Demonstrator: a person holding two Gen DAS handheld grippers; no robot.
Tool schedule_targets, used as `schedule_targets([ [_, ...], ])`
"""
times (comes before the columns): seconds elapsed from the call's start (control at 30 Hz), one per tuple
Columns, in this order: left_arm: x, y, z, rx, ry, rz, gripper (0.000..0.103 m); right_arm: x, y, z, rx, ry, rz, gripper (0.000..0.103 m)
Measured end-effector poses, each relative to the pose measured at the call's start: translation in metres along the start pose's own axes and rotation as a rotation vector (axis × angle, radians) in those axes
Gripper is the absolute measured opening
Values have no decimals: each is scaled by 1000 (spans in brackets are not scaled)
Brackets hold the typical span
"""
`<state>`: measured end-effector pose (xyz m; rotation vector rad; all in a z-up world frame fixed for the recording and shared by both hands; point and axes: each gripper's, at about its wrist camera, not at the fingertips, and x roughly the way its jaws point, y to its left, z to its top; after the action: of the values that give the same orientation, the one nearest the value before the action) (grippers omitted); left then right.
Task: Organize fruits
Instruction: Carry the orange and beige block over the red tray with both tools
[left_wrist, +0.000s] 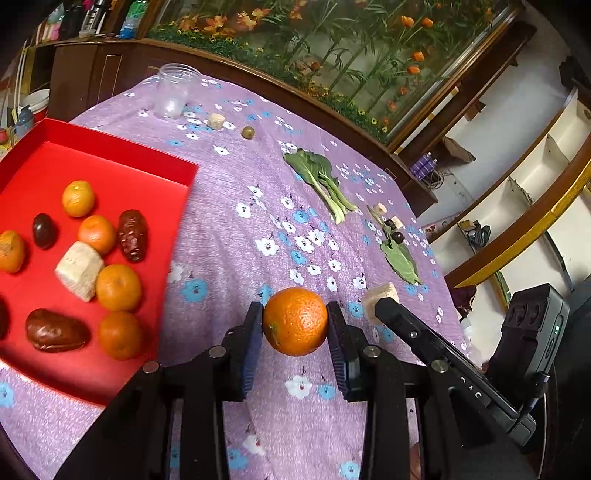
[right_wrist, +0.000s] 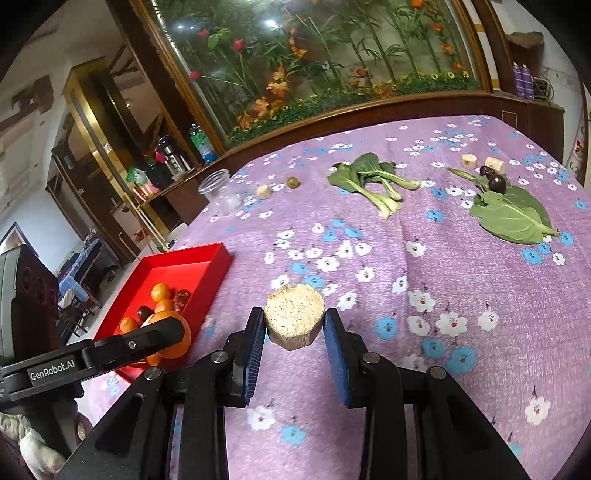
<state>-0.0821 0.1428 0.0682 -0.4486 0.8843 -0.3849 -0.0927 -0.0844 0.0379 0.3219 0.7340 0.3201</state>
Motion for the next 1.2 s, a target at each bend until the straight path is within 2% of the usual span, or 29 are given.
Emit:
schedule_targets([
  [0.43, -48, 28, -8, -60, -94, -8, 33, -22, 45, -14, -87, -22, 20, 36],
  [0.63, -73, 48, -5, -88, -159, 15, 33, -24, 65, -19, -132, -18, 28, 36],
  [0.97, -127, 93, 0, -122, -319, 174, 33, -18, 97, -27, -198, 1, 45, 36],
  [1.2, -129, 106, 1, -105, -338, 278, 33, -3, 119, -29, -249, 35, 64, 36],
])
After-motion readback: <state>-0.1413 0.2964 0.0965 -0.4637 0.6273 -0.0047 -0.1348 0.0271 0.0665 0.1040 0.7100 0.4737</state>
